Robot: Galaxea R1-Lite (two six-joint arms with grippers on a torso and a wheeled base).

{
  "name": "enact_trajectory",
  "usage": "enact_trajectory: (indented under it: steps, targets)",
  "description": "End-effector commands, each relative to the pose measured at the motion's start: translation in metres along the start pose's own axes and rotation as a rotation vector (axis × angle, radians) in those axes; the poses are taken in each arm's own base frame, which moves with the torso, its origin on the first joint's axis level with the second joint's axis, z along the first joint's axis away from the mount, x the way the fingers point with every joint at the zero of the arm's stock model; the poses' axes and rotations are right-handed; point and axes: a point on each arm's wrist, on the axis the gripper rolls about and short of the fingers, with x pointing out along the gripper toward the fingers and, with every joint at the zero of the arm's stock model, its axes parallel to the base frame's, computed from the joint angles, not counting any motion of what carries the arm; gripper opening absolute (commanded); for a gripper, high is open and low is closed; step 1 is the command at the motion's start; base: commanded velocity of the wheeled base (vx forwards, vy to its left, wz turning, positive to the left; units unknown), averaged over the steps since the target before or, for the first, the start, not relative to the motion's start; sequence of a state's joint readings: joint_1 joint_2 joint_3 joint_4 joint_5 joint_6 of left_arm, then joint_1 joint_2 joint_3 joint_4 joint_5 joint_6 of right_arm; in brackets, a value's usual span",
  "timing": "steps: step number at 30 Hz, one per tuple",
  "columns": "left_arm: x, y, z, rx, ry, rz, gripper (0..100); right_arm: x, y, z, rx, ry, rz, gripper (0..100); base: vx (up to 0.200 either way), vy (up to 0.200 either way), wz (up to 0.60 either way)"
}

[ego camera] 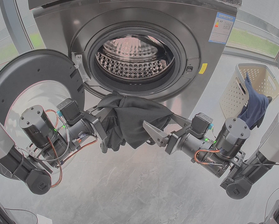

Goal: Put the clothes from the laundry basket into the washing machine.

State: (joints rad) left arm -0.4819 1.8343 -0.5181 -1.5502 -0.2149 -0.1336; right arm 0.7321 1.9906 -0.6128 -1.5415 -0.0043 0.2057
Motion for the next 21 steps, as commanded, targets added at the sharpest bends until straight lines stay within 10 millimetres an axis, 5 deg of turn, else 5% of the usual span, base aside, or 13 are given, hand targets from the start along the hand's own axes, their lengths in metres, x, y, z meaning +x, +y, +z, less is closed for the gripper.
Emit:
enact_trajectory:
  steps: [1, 13, 21]
  targets:
    - [0.001, 0.000, 0.002, -0.001, -0.010, -0.001, 0, -0.006, -0.005, -0.007, -0.002, 0.038, -0.018, 100, 0.000, 0.000, 0.00]
    - [0.003, 0.000, 0.007, 0.004, -0.030, -0.002, 0, -0.032, -0.025, -0.047, -0.009, 0.243, -0.047, 100, 0.000, 0.000, 0.00]
    - [0.004, 0.000, 0.009, 0.002, -0.041, -0.002, 0, -0.027, -0.031, -0.082, -0.005, 0.346, -0.041, 100, 0.000, 0.000, 0.00]
